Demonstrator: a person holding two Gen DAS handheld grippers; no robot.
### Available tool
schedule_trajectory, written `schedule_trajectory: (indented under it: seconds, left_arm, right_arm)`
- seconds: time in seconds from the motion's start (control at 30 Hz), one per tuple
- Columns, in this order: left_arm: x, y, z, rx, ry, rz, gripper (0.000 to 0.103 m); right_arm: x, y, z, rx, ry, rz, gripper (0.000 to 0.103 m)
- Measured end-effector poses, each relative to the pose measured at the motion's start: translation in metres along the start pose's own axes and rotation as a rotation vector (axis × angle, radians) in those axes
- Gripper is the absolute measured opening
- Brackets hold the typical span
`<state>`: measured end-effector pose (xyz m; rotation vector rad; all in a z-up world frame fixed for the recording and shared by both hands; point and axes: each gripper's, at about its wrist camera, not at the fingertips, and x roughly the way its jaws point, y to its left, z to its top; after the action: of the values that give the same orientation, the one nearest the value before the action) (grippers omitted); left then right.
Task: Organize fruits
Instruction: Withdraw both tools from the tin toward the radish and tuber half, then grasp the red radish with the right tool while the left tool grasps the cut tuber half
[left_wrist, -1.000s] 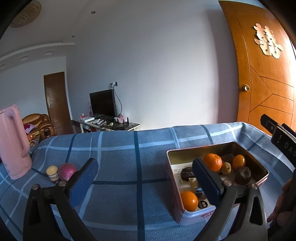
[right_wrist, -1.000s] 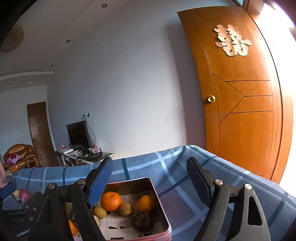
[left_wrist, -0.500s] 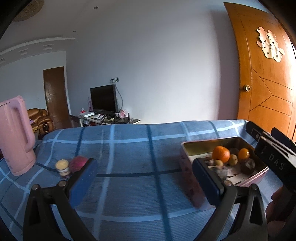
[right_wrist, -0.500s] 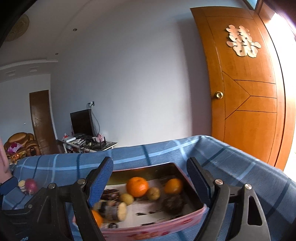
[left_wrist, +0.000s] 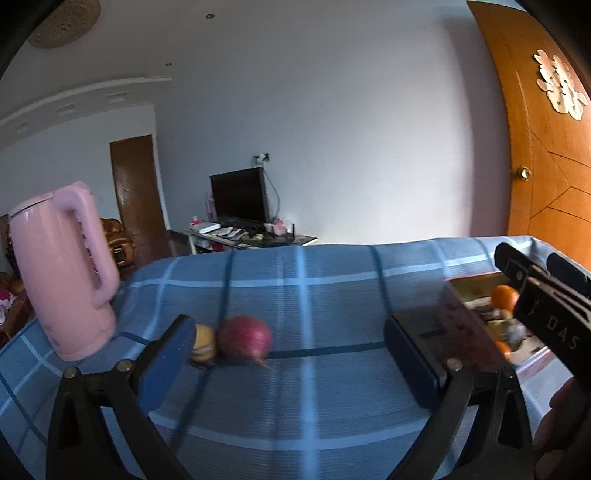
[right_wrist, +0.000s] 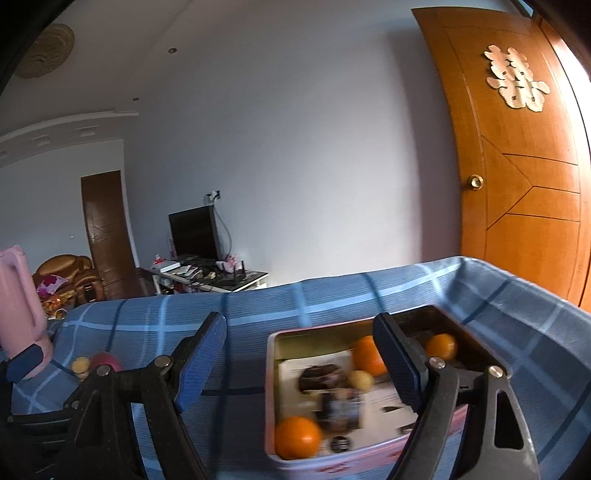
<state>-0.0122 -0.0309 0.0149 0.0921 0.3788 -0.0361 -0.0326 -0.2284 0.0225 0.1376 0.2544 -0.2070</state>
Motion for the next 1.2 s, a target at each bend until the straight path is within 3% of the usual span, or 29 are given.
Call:
schedule_trajectory:
  seconds: [0.37, 0.57, 0.7, 0.87, 1.07, 1.2]
  left_arm:
    - [0.026, 0.088, -0.001, -0.067, 0.055, 0.103, 0.103]
    - [0.046, 0.135, -0.005, -0.122, 0.123, 0.182, 0.103]
    - [0.059, 0.16, -0.007, -0.164, 0.184, 0.223, 0.103]
    - [0.071, 0.168, -0.01, -0.088, 0.247, 0.302, 0.103]
    - [0.081, 0.166, -0.009, -0.034, 0.265, 0.296, 0.103]
    - [0.083, 0.166, -0.009, -0.026, 0.279, 0.288, 0.102]
  right_arm:
    - [0.017, 0.064, -0.008, -0.012, 0.047, 0.113, 0.083]
    - [0.034, 0.101, -0.012, -0.041, 0.097, 0.197, 0.083]
    - [0.054, 0.132, -0.017, -0.076, 0.194, 0.276, 0.083]
    - [0.088, 0.169, -0.028, -0.121, 0.373, 0.402, 0.083]
    - [0.126, 0.202, -0.049, -0.136, 0.577, 0.478, 0.082]
    - [0.137, 0.209, -0.055, -0.104, 0.615, 0.49, 0.073]
